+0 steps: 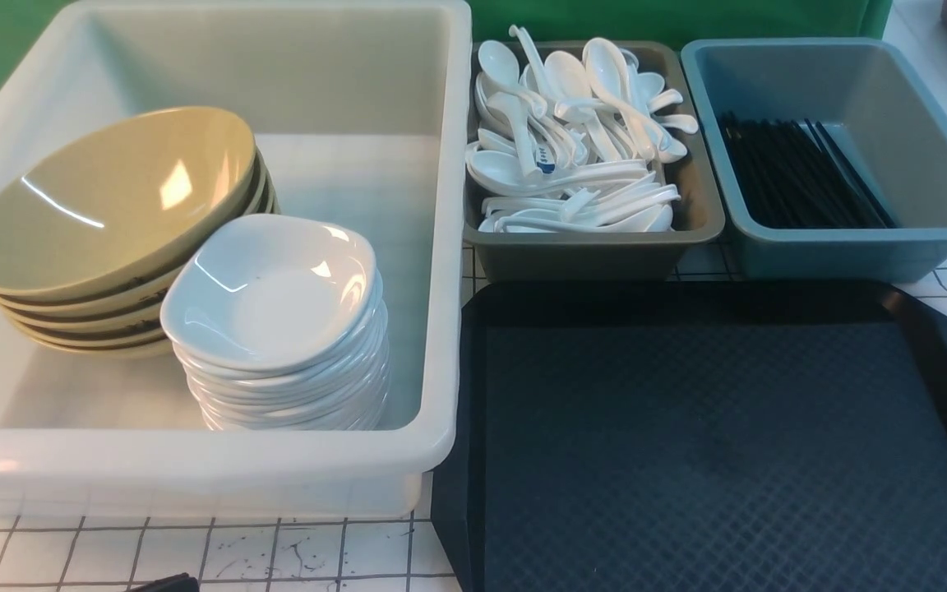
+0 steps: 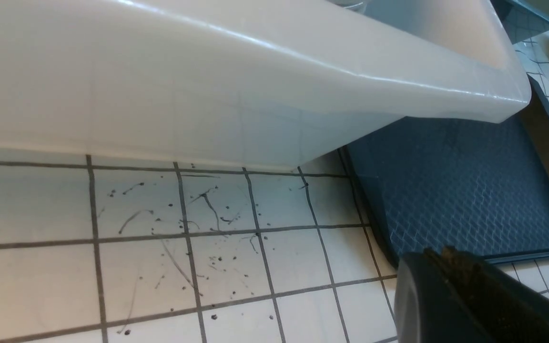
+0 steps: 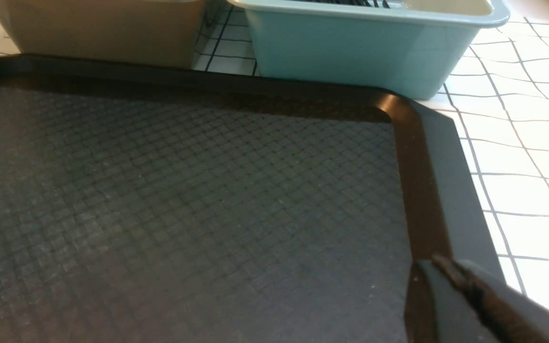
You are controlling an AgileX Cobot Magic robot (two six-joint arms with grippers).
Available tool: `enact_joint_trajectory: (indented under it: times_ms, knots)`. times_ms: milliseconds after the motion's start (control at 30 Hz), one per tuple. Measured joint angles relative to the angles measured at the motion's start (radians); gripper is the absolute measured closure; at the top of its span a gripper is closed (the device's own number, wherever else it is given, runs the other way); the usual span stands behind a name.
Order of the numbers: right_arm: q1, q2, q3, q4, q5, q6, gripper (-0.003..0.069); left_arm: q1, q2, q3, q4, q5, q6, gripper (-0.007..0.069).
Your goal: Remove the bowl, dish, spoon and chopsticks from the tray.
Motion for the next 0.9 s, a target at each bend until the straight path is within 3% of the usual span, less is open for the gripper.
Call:
enact_joint_trajectory:
  times_ms: [700, 833, 900]
  knots:
    - [0.000, 0.000, 0.000, 0.000, 0.000, 0.000, 0.0613, 0.000, 0.000, 0.000, 0.000, 0.000, 0.000, 0.0626]
    - [0.000, 0.000, 0.000, 0.001, 0.000, 0.000, 0.0612, 0.005, -0.003, 0.015, 0.000, -0.052, 0.000, 0.0626]
    - [0.000, 0.000, 0.000, 0.001, 0.000, 0.000, 0.0609, 0.057, -0.037, 0.047, 0.000, -0.103, 0.005, 0.0626]
